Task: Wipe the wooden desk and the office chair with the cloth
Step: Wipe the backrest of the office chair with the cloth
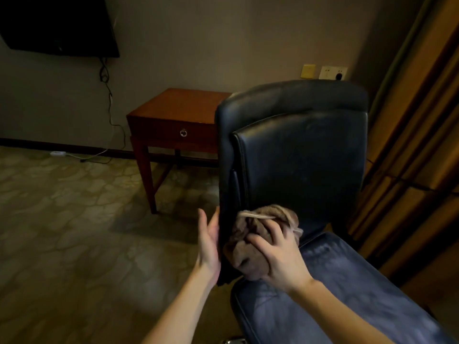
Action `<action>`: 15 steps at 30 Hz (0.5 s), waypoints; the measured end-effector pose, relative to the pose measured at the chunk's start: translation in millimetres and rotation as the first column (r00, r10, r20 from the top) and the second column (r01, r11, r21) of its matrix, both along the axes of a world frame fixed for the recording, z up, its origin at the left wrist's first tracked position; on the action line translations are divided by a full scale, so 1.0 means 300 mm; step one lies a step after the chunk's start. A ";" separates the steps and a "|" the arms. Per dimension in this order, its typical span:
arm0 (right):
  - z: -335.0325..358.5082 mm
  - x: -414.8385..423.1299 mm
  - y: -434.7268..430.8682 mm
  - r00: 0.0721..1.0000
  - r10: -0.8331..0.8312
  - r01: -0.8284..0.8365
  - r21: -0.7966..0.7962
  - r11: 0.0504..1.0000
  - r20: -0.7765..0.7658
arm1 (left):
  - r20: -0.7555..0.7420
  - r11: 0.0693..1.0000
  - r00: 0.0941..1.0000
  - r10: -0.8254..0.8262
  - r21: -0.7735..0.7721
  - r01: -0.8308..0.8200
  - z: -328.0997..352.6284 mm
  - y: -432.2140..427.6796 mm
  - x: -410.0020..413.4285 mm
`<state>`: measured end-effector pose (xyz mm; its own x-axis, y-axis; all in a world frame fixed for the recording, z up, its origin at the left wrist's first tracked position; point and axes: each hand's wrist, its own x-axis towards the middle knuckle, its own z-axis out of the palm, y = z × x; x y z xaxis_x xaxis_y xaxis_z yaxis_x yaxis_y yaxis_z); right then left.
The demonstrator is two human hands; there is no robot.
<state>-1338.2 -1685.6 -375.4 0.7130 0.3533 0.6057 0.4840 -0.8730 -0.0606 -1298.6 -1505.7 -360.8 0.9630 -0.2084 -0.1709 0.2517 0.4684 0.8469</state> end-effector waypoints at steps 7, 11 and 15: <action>0.316 0.038 -0.115 0.980 -0.171 0.116 0.402 0.908 0.105 | -0.005 1.000 1.000 0.017 -0.007 -0.017 -0.006 -0.013 -0.024; 0.471 0.206 -0.197 0.966 -0.243 0.258 0.384 0.886 -0.090 | -0.026 0.999 0.999 0.036 0.016 -0.036 -0.039 -0.037 0.006; 0.234 0.234 -0.168 0.906 -0.312 0.416 0.460 0.784 -0.286 | -0.052 0.993 0.992 0.112 0.045 -0.110 -0.046 -0.049 0.028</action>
<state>-1267.8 -1736.1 -305.2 0.8418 -0.2701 0.4673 0.0704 -0.8034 -0.5913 -1290.2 -1520.3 -374.5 0.9688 -0.0925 -0.2300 0.2464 0.4604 0.8529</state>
